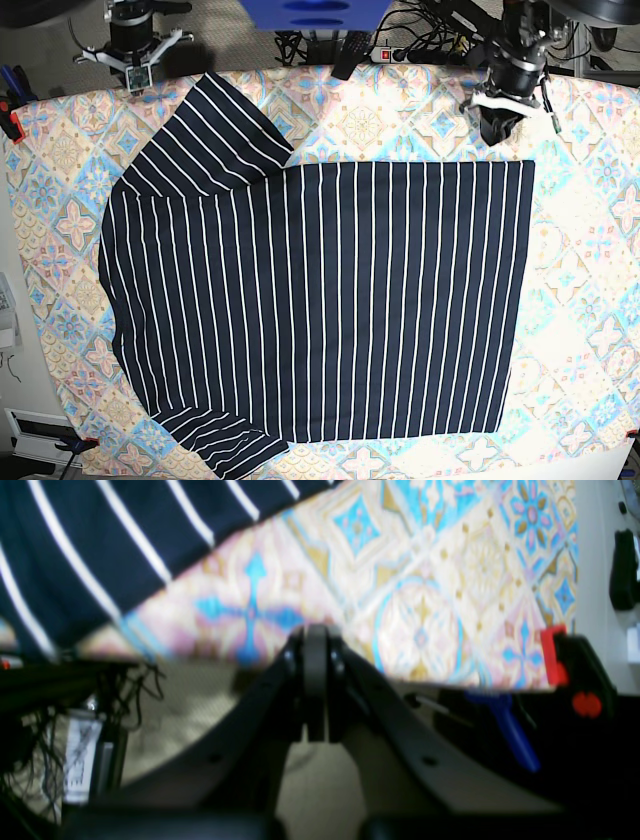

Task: Fold the T-shirt properly
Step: 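Lower the left gripper to the shirt's shoulder corner and pinch it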

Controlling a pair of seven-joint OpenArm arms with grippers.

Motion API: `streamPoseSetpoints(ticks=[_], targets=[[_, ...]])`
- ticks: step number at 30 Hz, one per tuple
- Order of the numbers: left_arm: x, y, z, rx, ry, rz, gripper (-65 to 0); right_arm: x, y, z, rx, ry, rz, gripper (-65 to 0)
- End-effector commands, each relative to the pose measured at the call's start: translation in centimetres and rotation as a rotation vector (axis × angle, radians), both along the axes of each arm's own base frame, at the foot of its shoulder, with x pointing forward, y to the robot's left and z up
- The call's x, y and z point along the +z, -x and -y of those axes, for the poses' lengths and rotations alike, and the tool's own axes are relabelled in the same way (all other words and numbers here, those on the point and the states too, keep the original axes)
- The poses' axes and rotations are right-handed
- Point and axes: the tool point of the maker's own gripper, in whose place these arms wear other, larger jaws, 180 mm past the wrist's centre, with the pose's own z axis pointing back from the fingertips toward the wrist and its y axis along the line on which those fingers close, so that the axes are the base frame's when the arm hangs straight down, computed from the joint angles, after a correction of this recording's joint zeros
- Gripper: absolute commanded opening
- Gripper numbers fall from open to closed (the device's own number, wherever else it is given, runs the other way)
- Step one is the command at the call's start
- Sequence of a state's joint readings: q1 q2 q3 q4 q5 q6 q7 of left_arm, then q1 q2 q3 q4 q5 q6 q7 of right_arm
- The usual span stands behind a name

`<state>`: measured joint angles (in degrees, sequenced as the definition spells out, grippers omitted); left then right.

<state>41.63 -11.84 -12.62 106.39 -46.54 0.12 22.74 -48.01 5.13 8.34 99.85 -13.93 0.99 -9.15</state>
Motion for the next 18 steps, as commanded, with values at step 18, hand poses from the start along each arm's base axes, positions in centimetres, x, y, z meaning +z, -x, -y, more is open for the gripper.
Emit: streamPoseSetpoints(ticks=[18], targets=[[-2.6, -3.0, -5.1, 0.352, 0.443, 0.031, -40.3, 1.2, -1.6, 0.3, 0.005, 0.015, 0.056, -65.0]])
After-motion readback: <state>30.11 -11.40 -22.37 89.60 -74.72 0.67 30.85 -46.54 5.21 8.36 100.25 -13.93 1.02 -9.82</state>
